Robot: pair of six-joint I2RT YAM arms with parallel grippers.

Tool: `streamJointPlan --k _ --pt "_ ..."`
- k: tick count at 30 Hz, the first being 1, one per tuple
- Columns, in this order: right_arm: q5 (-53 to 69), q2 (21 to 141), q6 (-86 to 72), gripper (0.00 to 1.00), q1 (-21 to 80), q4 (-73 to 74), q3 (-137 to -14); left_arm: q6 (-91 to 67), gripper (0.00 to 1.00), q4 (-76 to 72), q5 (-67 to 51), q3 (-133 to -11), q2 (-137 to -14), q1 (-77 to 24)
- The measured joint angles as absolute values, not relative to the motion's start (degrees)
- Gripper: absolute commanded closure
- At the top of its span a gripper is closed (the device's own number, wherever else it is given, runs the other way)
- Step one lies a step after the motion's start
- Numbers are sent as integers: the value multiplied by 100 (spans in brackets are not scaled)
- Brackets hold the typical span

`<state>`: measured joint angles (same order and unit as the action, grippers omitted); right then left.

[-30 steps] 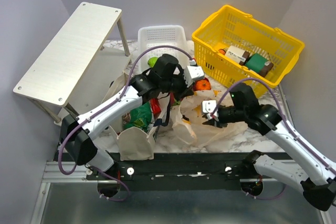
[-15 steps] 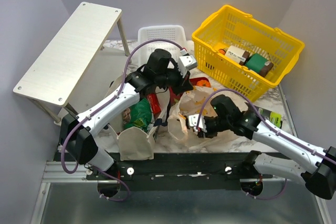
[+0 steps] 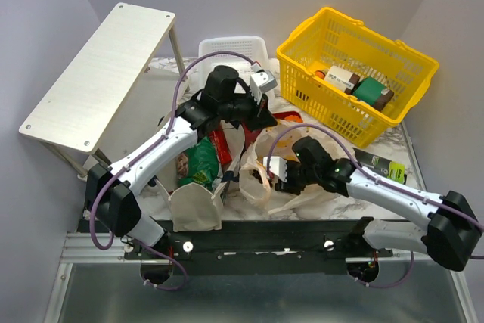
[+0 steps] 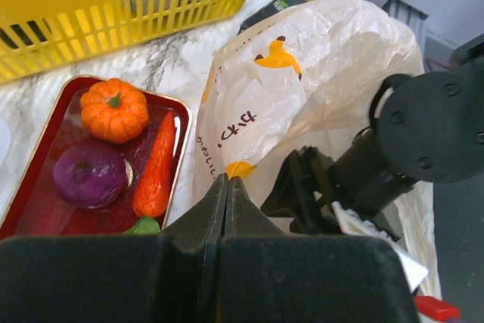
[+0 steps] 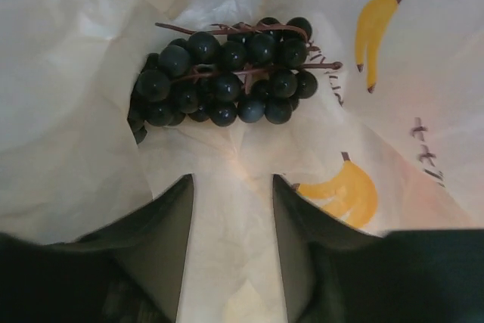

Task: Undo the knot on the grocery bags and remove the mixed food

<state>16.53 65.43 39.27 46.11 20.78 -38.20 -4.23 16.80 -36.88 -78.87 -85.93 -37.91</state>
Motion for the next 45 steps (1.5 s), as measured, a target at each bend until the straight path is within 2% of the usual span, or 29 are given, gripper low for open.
streamJointPlan --k 3,6,13,23,26,27,29,30,31,38,41,45 --pt "2021 6823 3806 15 4604 2080 -4038 -598 100 1522 -3935 -7887 -8595 -3760" --pt "2539 7065 3647 10 4606 2038 -4403 -770 100 1350 -4128 -7887 -8611 -3750" --pt "2875 7728 3428 10 4606 1627 -4683 -1186 100 950 -4425 -7832 -8735 -3745" --pt "2318 8412 3489 32 4722 1315 -4674 -1533 100 576 -4619 -7771 -8801 -3734" --pt "2106 8409 3658 49 4751 1197 -4556 -1557 100 539 -4630 -7771 -8801 -3712" --pt "2049 8396 3726 61 4762 1186 -4491 -1559 100 523 -4635 -7765 -8799 -3708" --pt "1964 8315 3863 74 4775 1149 -4300 -1555 100 517 -4637 -7728 -8785 -3708" --pt "1911 8221 3940 92 4781 1160 -4180 -1553 100 517 -4639 -7693 -8772 -3708" --pt "1868 8088 4014 100 4783 1184 -4045 -1546 100 519 -4644 -7658 -8757 -3708" --pt "1540 6248 4495 100 4794 1868 -3629 -1339 100 626 -4630 -7456 -8646 -3706" --pt "1450 5546 4541 100 4794 2432 -3933 -1173 100 718 -4567 -7334 -8571 -3691" --pt "1426 5216 4508 100 4740 3124 -4654 -982 100 897 -4499 -7216 -8556 -3686"
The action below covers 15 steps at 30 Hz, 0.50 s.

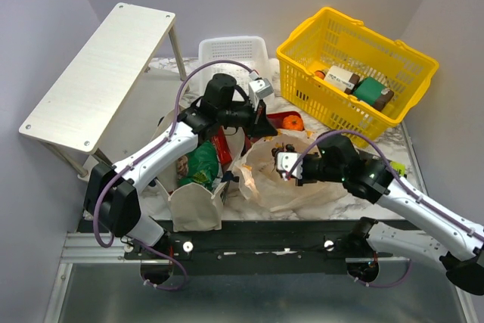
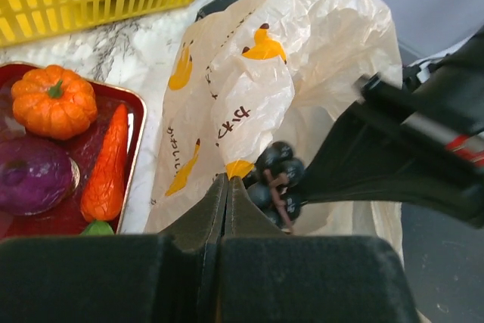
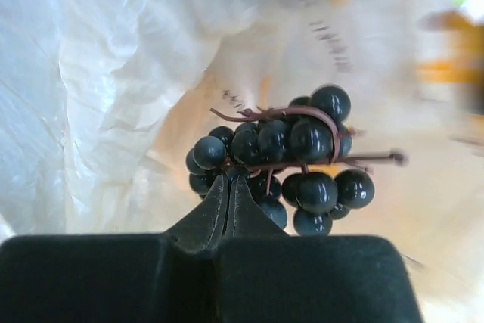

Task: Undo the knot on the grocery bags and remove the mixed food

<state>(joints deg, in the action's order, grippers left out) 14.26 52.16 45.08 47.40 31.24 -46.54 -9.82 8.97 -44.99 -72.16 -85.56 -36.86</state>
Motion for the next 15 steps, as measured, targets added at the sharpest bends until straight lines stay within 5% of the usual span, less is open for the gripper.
streamJointPlan --k 5,6,8,9,15 --pt "1413 4993 4486 100 4676 3734 -5299 -858 93 1070 -4390 -7164 -8556 -3682" --pt "1411 4901 4493 100 4674 3837 -5382 -834 76 1087 -4368 -7164 -8556 -3682" --pt "1406 4650 4510 100 4672 4056 -5502 -794 60 1133 -4331 -7164 -8556 -3682" --pt "1398 4497 4510 100 4670 4147 -5557 -775 45 1162 -4316 -7164 -8556 -3677" --pt "1273 4027 4394 99 4501 4449 -6257 -604 9 1310 -4453 -7194 -8530 -3636"
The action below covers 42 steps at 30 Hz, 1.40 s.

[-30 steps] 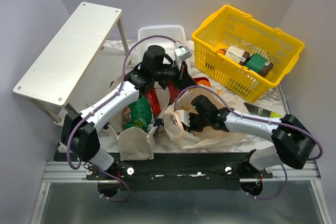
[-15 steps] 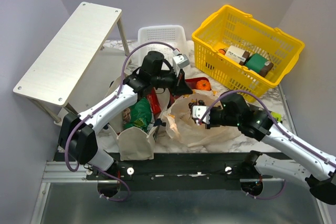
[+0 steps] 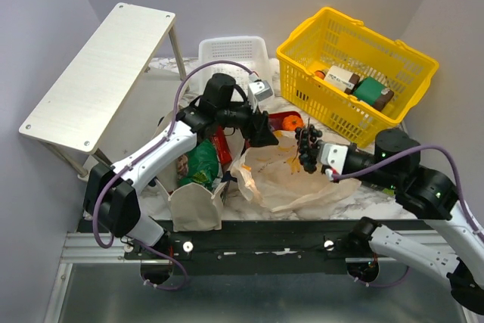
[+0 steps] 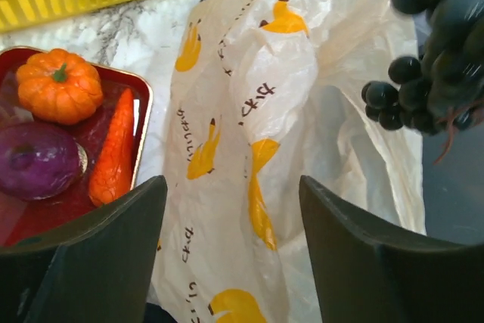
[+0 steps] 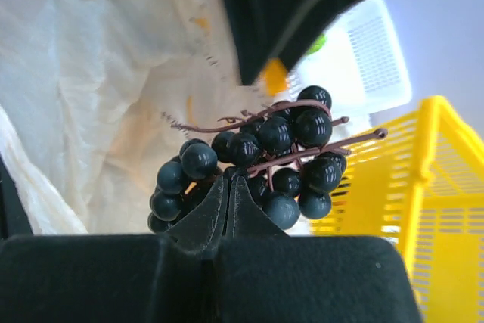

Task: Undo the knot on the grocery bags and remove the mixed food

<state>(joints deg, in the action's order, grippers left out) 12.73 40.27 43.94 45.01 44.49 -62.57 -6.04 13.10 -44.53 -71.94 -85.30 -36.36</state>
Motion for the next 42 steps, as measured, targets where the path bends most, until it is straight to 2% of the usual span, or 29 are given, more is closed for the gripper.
streamJointPlan --k 2,4,14,20,23,26,27,30,32,35,36,38,41,42 --pt "1227 4117 4353 100 4357 4423 -6580 -537 9 1396 -4639 -7336 -8530 -3616" --pt "1109 4244 4348 100 4259 4259 -6803 -589 2 1409 -4888 -7555 -8525 -3597" --pt "666 5094 4287 100 4086 3061 -6705 -1623 2 416 -5468 -8329 -8499 -3590" --pt "775 5457 4099 99 4084 2637 -6775 -1890 3 272 -5063 -8552 -8683 -3601" --pt "928 5564 4064 99 4080 2536 -6851 -1994 8 270 -4851 -8552 -8836 -3601" --pt "950 5621 4027 100 4029 2541 -6866 -2117 21 259 -4838 -8552 -8943 -3590" --pt "950 5645 4014 100 4010 2541 -6866 -2128 32 261 -4840 -8552 -8958 -3590" --pt "950 5695 3983 100 3981 2534 -6866 -2121 47 270 -4840 -8552 -8969 -3590" --pt "954 5701 3964 100 3977 2534 -6866 -2128 50 272 -4836 -8552 -8971 -3588" --pt "950 5717 3953 100 3975 2530 -6866 -2158 65 226 -4877 -8552 -8973 -3586" --pt "950 5717 3948 100 3975 2523 -6862 -2163 74 200 -4910 -8549 -8976 -3586" --pt "950 5706 3940 100 3972 2495 -6842 -2222 75 121 -4991 -8549 -8976 -3586" --pt "1000 5631 3896 100 3975 2480 -6755 -2285 96 -43 -5061 -8549 -9002 -3579" --pt "1046 5603 3881 100 3981 2467 -6729 -2318 100 -110 -5065 -8549 -9021 -3575"
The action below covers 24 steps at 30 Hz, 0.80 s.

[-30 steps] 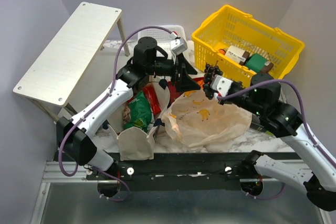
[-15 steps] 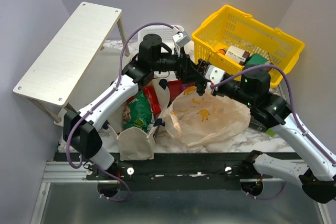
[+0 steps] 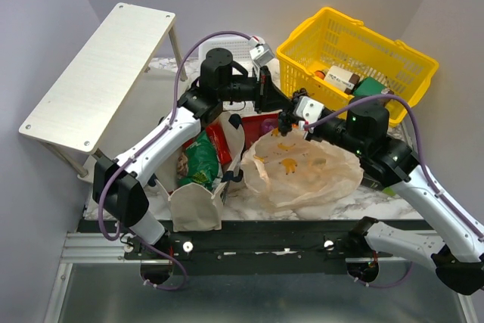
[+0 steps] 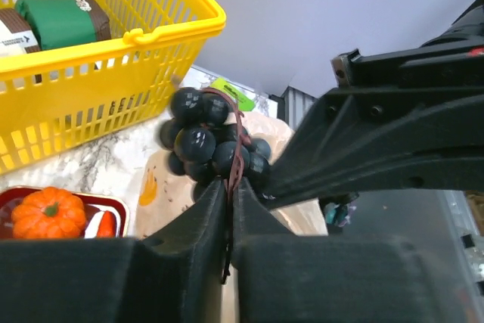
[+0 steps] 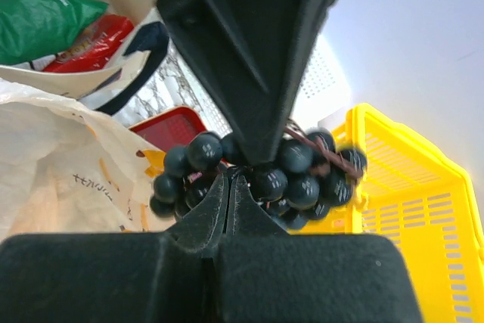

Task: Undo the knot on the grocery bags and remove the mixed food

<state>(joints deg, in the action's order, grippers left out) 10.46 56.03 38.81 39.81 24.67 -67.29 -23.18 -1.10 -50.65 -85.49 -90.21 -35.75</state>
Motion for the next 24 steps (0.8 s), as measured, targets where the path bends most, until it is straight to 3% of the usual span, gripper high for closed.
streamJointPlan --k 13,14,15,16,20,24 --pt "1208 5572 3837 99 4018 2364 -6600 -2471 100 -399 -5113 -8621 -9384 -3529" --pt "1205 5572 3837 93 4018 2355 -6591 -2473 100 -403 -5111 -8661 -9406 -3516" --pt "1203 5572 3837 81 4018 2344 -6576 -2475 100 -425 -5113 -8698 -9424 -3483" --pt "1186 5570 3826 48 4018 2316 -6549 -2475 100 -423 -5116 -8742 -9432 -3441" --pt "930 5570 3697 1 4018 2095 -6375 -2480 100 -473 -5116 -8927 -9437 -3199" --pt "611 5575 3579 0 4018 1927 -6324 -2469 100 -504 -5113 -9120 -9445 -2930"
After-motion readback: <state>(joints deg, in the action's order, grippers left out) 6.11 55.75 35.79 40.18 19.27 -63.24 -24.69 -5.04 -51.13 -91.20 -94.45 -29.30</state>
